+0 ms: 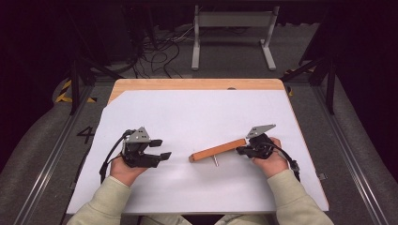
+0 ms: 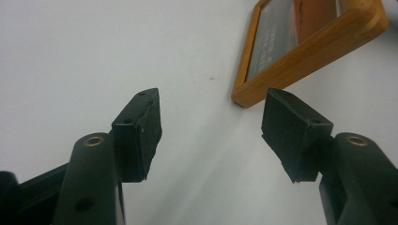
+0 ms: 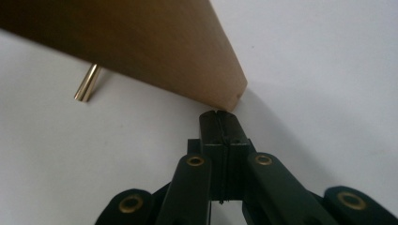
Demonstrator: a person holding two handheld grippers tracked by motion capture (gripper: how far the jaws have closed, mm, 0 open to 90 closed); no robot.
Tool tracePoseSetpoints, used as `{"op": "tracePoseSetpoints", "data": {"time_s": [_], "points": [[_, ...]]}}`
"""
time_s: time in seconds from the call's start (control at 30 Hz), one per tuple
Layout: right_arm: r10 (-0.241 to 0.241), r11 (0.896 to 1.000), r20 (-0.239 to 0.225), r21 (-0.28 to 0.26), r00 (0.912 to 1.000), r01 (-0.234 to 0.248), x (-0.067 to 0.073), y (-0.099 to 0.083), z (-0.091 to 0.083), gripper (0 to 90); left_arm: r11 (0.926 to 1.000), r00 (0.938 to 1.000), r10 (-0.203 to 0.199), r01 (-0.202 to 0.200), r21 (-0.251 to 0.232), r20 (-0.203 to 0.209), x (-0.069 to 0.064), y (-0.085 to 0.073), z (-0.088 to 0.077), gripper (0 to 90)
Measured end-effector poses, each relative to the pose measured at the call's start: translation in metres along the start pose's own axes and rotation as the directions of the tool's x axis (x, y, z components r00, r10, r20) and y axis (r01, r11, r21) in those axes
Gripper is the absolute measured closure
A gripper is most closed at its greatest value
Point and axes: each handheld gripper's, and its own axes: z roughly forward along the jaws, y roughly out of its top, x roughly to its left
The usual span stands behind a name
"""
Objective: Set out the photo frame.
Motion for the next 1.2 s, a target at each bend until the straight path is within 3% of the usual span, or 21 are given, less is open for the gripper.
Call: {"op": "tracePoseSetpoints", "data": {"time_s": [0.2,0.37,0.53,0.73,0.93,1.07,1.2], "points": [[0.030,1.000,0.028,-0.004,0.9992,-0.030,-0.011,0.006,0.007,90.0,0.9995,0.9999,-0.012,0.012,0.029,0.004,-0.001,-0.001,0.006,40.2],[0.049,0.998,0.034,-0.049,0.9982,-0.047,-0.016,0.014,0.009,90.0,0.9987,0.9995,-0.024,0.023,0.046,0.021,-0.002,-0.002,0.011,43.4],[0.058,0.998,0.047,-0.035,0.9972,-0.056,-0.019,0.019,0.015,90.0,0.9974,0.9992,-0.030,0.028,0.066,0.026,-0.005,-0.003,0.017,46.1],[0.060,0.998,0.048,-0.011,0.9971,-0.059,-0.020,0.012,0.005,90.0,0.9965,0.9978,-0.053,0.050,0.067,0.040,-0.003,-0.004,0.018,49.2],[0.031,0.999,0.018,-0.014,0.9994,-0.031,-0.014,0.008,-0.014,90.0,0.9957,0.9965,-0.070,0.067,0.064,0.044,-0.002,-0.002,0.021,62.6],[0.022,1.000,0.013,-0.008,0.9997,-0.022,-0.010,0.007,-0.018,90.0,0.9938,0.9946,-0.091,0.087,0.068,0.050,0.000,0.000,0.029,83.4],[0.032,0.999,0.024,-0.019,0.9992,-0.031,-0.011,0.004,-0.026,90.0,0.9910,0.9920,-0.107,0.101,0.088,0.067,0.000,0.002,0.043,89.2]]}}
